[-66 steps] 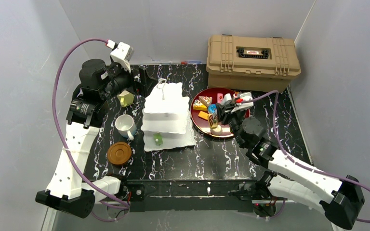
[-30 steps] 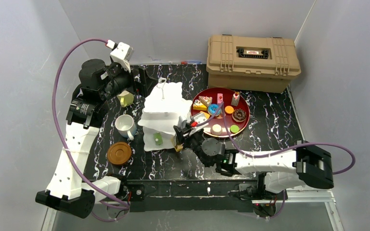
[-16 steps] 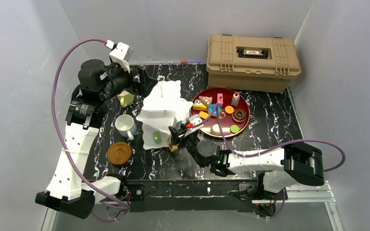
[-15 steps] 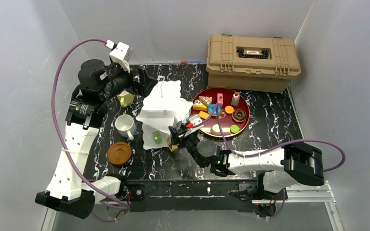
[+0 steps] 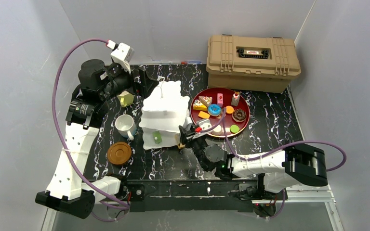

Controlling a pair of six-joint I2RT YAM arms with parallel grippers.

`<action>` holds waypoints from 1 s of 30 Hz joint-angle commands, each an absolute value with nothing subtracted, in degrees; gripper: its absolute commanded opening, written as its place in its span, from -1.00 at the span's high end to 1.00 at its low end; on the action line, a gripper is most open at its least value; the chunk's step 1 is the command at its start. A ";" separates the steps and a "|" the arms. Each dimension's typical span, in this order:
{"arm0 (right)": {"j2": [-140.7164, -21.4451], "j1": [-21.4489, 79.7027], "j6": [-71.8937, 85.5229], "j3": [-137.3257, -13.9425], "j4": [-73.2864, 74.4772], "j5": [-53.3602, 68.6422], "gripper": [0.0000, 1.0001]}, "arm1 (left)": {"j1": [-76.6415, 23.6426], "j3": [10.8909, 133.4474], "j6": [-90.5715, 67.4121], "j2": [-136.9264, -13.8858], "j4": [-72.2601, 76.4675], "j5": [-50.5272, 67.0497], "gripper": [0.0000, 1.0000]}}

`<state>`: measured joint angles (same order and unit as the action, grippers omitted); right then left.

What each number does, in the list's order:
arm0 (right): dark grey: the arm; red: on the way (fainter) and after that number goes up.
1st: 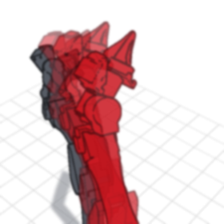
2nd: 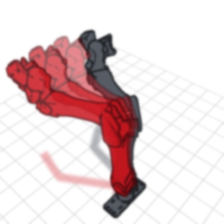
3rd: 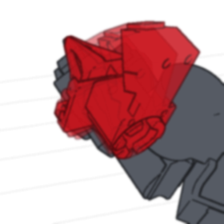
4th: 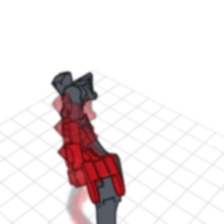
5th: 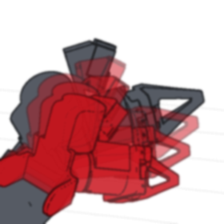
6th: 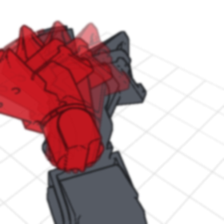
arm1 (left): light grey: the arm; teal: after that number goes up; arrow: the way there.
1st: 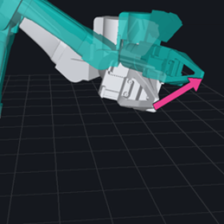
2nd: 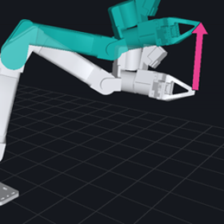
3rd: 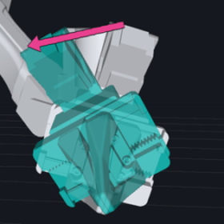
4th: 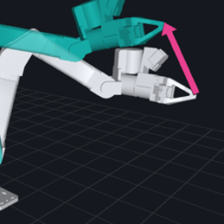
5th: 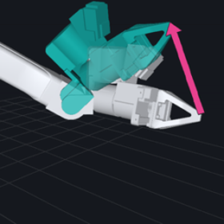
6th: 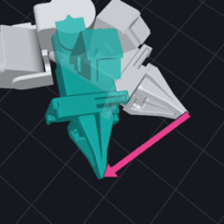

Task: Serve the afternoon tea
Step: Place the desert on the desert table.

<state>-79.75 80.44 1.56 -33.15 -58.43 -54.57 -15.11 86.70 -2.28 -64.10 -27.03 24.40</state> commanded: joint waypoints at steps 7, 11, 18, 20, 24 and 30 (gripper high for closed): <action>-79.30 79.77 -4.43 -33.52 -72.07 -61.06 0.97 | -14.81 86.66 -1.43 -63.87 -26.76 26.30 -0.76; -78.43 78.93 -4.23 -31.01 -72.50 -63.01 0.97 | -14.79 86.50 -1.13 -63.64 -26.90 26.27 -0.76; -75.64 78.14 0.98 -27.39 -71.24 -65.19 0.97 | -14.82 86.10 -1.09 -63.51 -26.63 26.54 -0.75; -75.38 78.20 2.33 -27.93 -69.55 -63.78 0.97 | -14.83 86.10 -1.10 -63.37 -26.63 26.54 -0.75; -75.77 79.67 2.77 -28.91 -68.99 -62.96 0.97 | -14.84 86.36 -1.05 -63.16 -26.71 26.46 -0.75; -78.40 83.48 0.38 -30.83 -70.92 -64.01 0.97 | -14.83 86.01 -0.81 -62.67 -26.55 26.50 -0.75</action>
